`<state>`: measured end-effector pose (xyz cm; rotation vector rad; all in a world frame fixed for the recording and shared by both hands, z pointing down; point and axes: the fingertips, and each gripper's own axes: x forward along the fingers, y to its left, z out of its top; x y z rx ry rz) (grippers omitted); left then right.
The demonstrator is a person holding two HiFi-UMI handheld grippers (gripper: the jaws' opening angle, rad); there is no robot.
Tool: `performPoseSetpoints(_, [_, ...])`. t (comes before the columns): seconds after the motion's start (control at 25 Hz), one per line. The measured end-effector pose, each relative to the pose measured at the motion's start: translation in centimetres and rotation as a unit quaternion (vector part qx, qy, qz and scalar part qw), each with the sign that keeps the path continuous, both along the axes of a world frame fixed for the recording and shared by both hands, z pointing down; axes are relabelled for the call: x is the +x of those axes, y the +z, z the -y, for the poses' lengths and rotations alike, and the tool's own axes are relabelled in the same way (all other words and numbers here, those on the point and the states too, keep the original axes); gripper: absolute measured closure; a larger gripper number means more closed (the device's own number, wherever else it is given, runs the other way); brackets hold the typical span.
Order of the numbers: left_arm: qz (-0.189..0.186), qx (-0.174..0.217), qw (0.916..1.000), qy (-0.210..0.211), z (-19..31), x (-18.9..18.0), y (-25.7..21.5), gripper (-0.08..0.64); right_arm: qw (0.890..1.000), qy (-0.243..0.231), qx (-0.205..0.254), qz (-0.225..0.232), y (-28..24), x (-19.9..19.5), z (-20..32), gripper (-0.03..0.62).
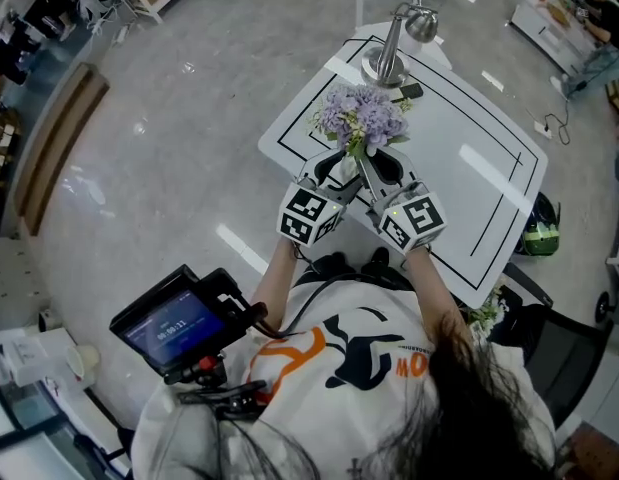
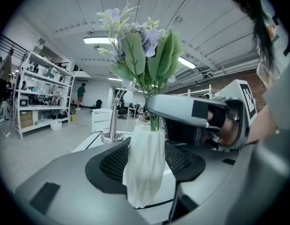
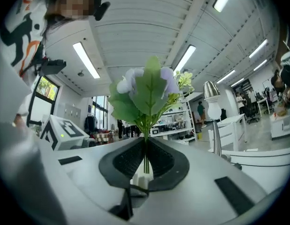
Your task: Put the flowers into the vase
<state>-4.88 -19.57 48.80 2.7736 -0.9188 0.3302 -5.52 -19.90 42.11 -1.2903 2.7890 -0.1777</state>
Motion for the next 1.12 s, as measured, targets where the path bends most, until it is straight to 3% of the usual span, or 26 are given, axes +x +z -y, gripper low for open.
performPoseSetpoints(0.12, [-0.002, 0.001, 1.0000, -0.001, -0.1, 0.0, -0.1, 0.305, 0.998, 0.006, 0.000, -0.055, 1.0, -0.1, -0.8, 0.571])
performPoseSetpoints(0.24, [-0.005, 0.000, 1.0000, -0.001, -0.2, 0.1, -0.1, 0.305, 0.998, 0.010, -0.008, -0.067, 1.6, 0.2, -1.3, 0.534])
performPoseSetpoints(0.36, [-0.007, -0.001, 1.0000, 0.000, -0.4, 0.0, -0.1, 0.305, 0.998, 0.012, -0.024, -0.063, 2.2, 0.5, -1.6, 0.448])
performPoseSetpoints(0.56, [-0.007, 0.003, 1.0000, 0.006, -0.7, 0.3, -0.1, 0.305, 0.998, 0.006, -0.035, -0.048, 2.3, 0.8, -2.1, 0.435])
performPoseSetpoints(0.88, [-0.011, 0.003, 0.9999, 0.007, -0.8, 0.4, 0.0, 0.304, 0.998, 0.019, -0.056, -0.022, 2.8, 1.5, -3.2, 0.356])
performPoseSetpoints(1.12, [-0.008, 0.007, 0.9999, 0.012, -0.8, 0.4, 0.0, 0.304, 0.996, 0.034, -0.081, 0.008, 3.7, 2.5, -3.8, 0.353])
